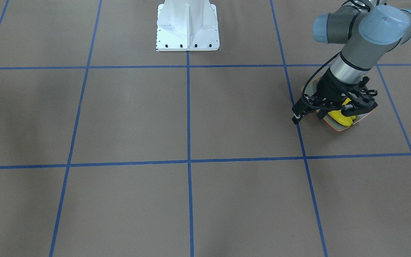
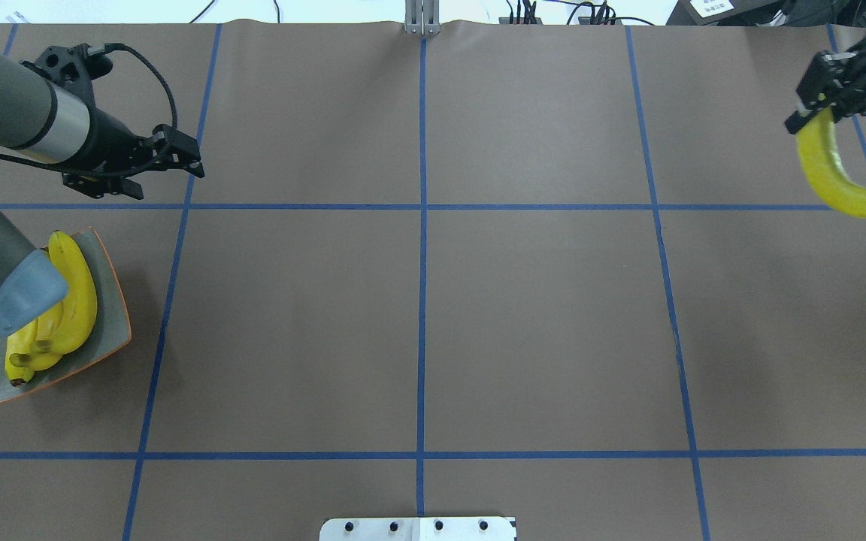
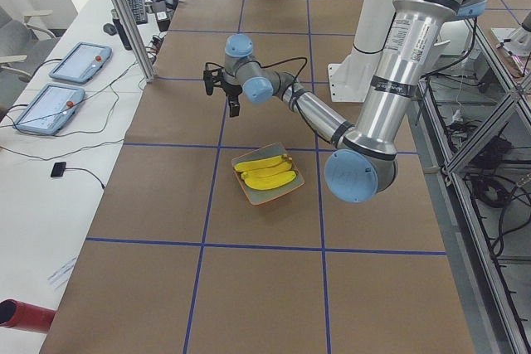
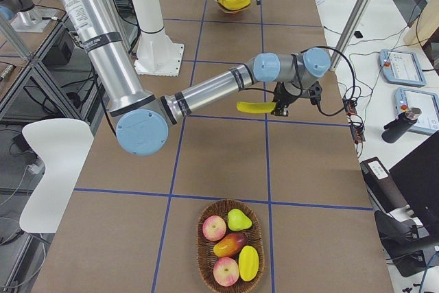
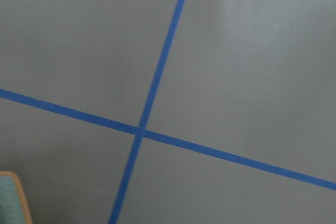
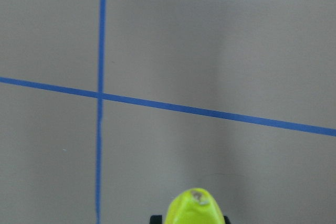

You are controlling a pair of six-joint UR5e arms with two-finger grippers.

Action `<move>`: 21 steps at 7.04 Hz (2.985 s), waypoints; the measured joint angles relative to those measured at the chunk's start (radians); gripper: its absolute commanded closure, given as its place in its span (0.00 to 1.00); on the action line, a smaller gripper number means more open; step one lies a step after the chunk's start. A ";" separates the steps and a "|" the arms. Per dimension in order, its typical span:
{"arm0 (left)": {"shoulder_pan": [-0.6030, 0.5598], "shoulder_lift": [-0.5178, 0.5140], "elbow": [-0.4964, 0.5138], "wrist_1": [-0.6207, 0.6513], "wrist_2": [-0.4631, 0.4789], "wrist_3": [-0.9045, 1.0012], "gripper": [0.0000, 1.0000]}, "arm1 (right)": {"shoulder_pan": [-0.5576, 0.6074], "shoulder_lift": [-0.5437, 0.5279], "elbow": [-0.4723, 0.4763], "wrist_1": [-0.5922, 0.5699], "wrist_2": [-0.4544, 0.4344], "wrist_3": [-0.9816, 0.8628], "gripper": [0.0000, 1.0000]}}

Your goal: Transfer all bananas from basket to plate

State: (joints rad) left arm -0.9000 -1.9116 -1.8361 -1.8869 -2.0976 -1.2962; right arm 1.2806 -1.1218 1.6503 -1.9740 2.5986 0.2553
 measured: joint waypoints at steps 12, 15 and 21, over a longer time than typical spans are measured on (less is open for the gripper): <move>0.200 -0.182 -0.016 -0.481 -0.076 -0.629 0.00 | -0.440 0.251 0.038 0.571 -0.197 1.124 1.00; 0.255 -0.219 -0.010 -0.525 -0.074 -0.625 0.00 | -0.478 0.253 0.051 0.620 -0.181 1.125 1.00; 0.323 -0.273 0.048 -0.529 -0.061 -0.598 0.00 | -0.484 0.253 0.078 0.627 -0.154 1.125 1.00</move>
State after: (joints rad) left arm -0.5773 -2.1850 -1.7879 -2.4155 -2.1589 -1.8941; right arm 0.7962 -0.8689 1.7282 -1.3473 2.4449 1.3806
